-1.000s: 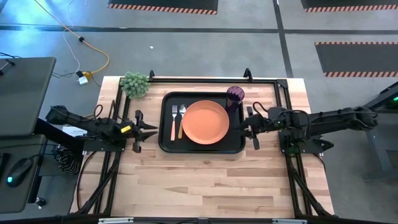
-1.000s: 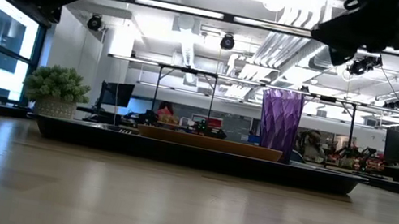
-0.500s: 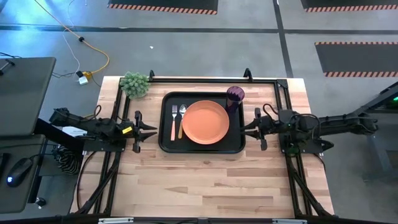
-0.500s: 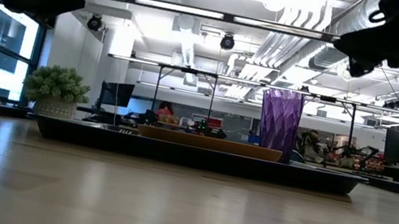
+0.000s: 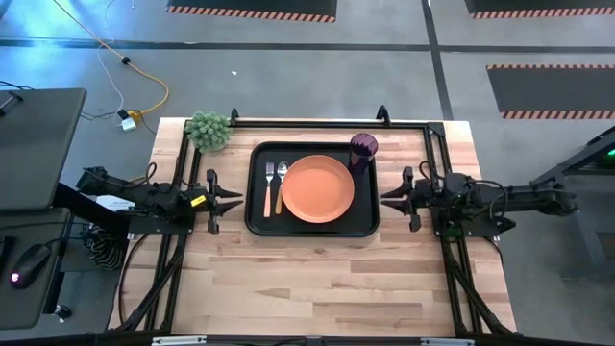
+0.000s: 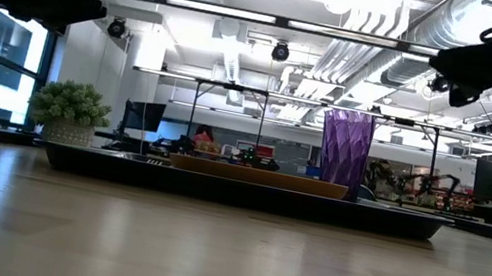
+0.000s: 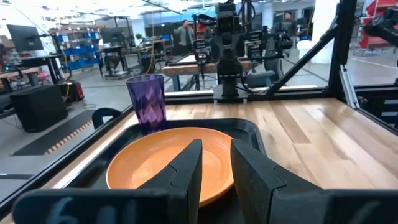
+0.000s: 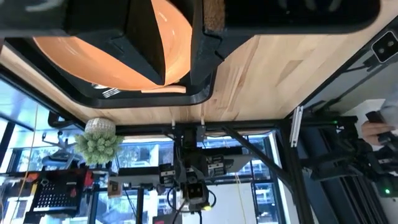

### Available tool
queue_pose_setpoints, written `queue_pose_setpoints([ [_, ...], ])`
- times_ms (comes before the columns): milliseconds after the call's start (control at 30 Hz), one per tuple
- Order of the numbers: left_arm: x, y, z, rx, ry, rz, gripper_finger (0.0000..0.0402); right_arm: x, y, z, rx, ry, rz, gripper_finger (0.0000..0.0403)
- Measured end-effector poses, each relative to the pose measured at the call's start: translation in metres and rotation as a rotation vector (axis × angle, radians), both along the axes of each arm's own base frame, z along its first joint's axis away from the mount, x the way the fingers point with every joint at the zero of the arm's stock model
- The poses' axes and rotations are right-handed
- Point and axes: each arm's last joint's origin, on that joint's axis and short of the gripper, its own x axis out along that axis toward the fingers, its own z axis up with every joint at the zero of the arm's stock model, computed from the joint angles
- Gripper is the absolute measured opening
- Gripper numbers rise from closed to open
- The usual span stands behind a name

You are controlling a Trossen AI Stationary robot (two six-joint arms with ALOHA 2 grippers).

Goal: Pick and place plate/cup/fork/spoon on tray
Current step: Return to Home Position

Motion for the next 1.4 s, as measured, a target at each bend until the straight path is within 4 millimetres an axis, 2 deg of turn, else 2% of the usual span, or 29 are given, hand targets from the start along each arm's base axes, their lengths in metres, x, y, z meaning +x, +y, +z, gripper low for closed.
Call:
queue_pose_setpoints([
  [333,0.000,0.000,0.000,0.010,0.002,-0.001,0.0076,-0.010,-0.001,-0.006,0.004,0.058,-0.026,0.0069],
  [600,0.000,0.000,0.000,0.010,0.002,-0.004,0.0076,-0.007,0.000,-0.030,0.030,0.007,-0.019,0.0069],
  [1400,0.000,0.000,0.000,0.010,0.003,-0.004,0.0076,-0.008,-0.001,-0.030,0.030,0.007,-0.027,0.0069],
])
